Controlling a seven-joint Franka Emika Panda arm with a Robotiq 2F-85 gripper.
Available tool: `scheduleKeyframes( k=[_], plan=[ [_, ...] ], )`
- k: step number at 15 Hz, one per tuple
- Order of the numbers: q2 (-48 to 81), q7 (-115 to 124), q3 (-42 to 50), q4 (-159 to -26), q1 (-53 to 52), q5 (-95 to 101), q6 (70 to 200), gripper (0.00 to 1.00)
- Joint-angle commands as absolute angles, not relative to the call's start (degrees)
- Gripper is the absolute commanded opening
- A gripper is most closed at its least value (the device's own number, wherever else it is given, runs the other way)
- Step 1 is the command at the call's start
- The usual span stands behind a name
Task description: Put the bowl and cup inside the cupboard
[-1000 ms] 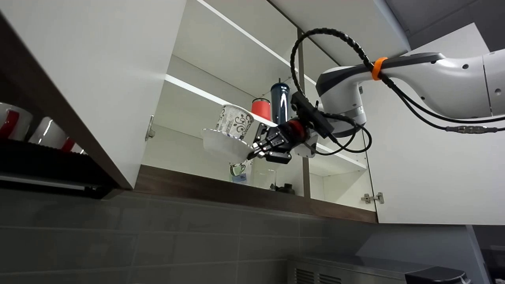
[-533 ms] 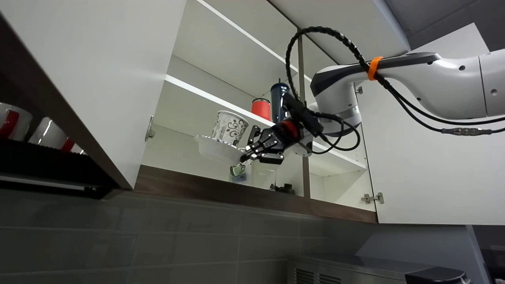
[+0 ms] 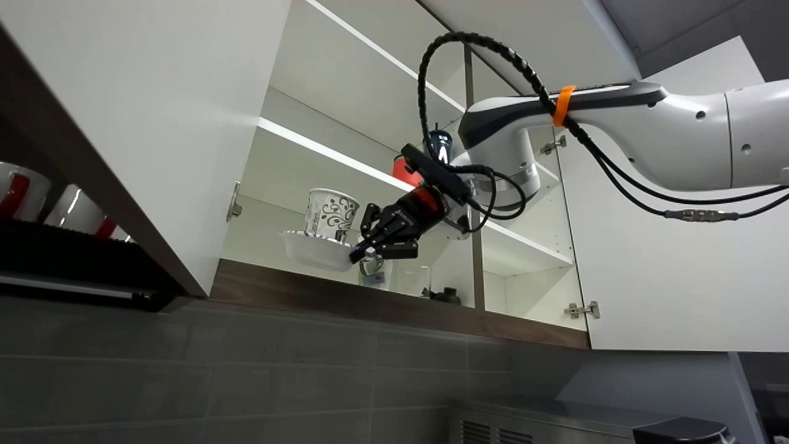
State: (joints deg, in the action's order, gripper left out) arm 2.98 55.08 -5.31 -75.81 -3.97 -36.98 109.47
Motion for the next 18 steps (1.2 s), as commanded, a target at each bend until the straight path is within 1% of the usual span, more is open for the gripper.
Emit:
scheduleKeyframes(
  k=[1, 9, 10, 11, 12, 17, 18],
  plan=[
    [7.1, 62.7, -5.9, -70.1, -5.6, -33.6, 110.2, 0.01],
    [17.6, 72.7, -7.0, -57.5, -9.1, -26.9, 112.5, 0.01],
    [18.8, 73.5, -7.0, -55.7, -9.5, -26.3, 112.8, 0.28],
    [19.8, 74.4, -7.1, -54.3, -9.8, -25.8, 113.0, 0.28],
    [20.7, 74.9, -7.2, -53.0, -10.1, -25.1, 113.0, 0.33],
    [23.5, 76.5, -6.6, -47.7, -11.5, -24.9, 113.4, 0.73],
    [23.9, 76.7, -6.5, -46.9, -11.7, -24.7, 113.6, 0.80]
  ],
)
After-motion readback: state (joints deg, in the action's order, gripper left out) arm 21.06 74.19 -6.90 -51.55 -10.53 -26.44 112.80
